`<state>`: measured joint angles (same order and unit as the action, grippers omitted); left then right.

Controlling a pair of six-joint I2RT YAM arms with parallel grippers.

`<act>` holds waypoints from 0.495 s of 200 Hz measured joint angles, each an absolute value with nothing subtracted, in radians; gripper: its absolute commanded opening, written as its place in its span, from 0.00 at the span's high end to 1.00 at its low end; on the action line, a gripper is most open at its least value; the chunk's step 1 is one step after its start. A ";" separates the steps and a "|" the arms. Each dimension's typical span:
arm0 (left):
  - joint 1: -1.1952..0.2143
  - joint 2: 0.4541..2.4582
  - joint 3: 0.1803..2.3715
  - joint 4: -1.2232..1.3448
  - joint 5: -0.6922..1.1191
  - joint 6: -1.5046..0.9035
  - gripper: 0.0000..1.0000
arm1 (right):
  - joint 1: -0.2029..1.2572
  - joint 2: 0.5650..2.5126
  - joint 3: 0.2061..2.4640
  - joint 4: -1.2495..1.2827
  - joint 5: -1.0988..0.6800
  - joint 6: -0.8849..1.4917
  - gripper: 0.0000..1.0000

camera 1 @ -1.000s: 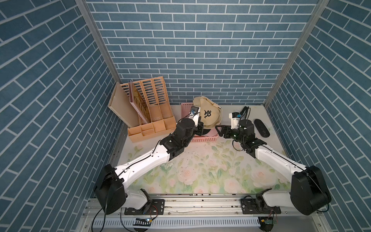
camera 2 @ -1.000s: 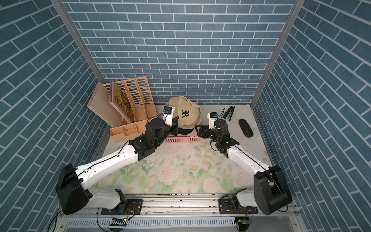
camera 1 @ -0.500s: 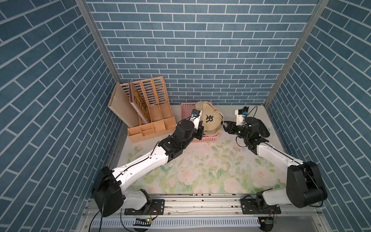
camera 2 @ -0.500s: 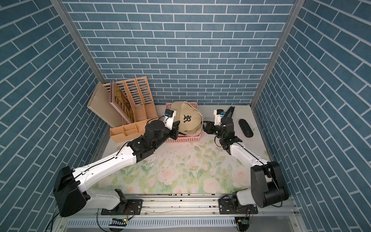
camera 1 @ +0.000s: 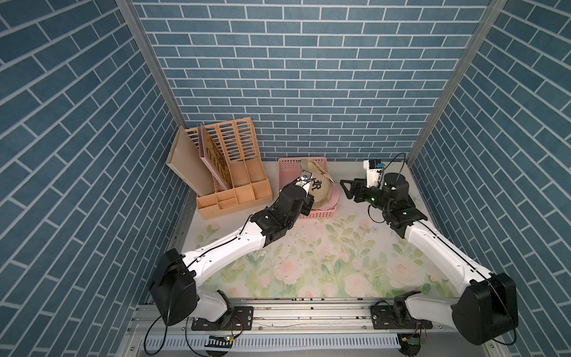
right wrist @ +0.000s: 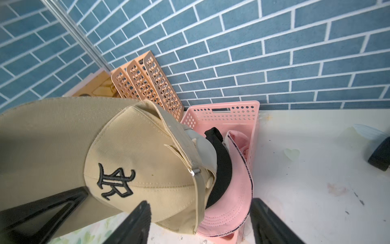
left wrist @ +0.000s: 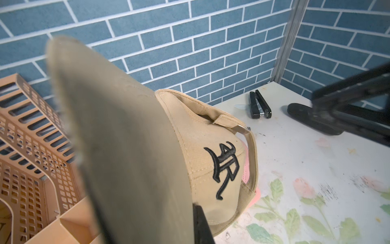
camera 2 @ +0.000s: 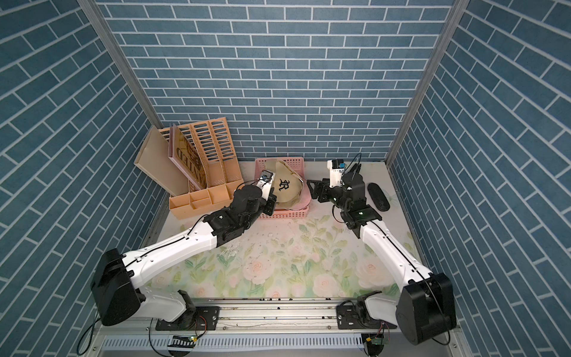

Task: Turn the baseball cap inside out
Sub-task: Turn over the baseball cap.

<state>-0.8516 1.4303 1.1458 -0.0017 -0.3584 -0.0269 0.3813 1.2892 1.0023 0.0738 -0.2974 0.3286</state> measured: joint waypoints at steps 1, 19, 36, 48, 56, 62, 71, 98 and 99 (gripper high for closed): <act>-0.853 1.431 1.148 -0.004 -0.358 -0.024 1.00 | 0.382 1.291 1.004 0.072 -0.297 0.327 0.23; -0.865 1.435 1.170 -0.025 -0.345 0.008 1.00 | 0.390 1.330 1.039 0.035 -0.292 0.282 0.24; -0.875 1.435 1.182 -0.040 -0.333 0.036 1.00 | 0.390 1.360 1.056 0.012 -0.289 0.255 0.27; -0.879 1.435 1.185 -0.049 -0.327 0.054 1.00 | 0.391 1.382 1.068 0.001 -0.284 0.242 0.32; -0.882 1.435 1.185 -0.055 -0.323 0.065 1.00 | 0.391 1.394 1.074 -0.003 -0.281 0.233 0.39; -0.884 1.435 1.185 -0.057 -0.318 0.075 1.00 | 0.391 1.404 1.079 -0.008 -0.278 0.226 0.46; -0.888 1.435 1.185 -0.057 -0.309 0.088 1.00 | 0.391 1.419 1.087 -0.012 -0.273 0.228 0.55; -0.893 1.415 1.169 -0.053 -0.270 0.114 1.00 | 0.382 1.452 1.095 -0.016 -0.262 0.215 0.77; -0.893 1.412 1.167 -0.052 -0.268 0.115 1.00 | 0.381 1.453 1.095 -0.016 -0.263 0.214 0.77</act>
<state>-0.8932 1.4117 1.1671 -0.0525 -0.2676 0.1154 0.3813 1.4532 1.0946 -0.0162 -0.2626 0.2142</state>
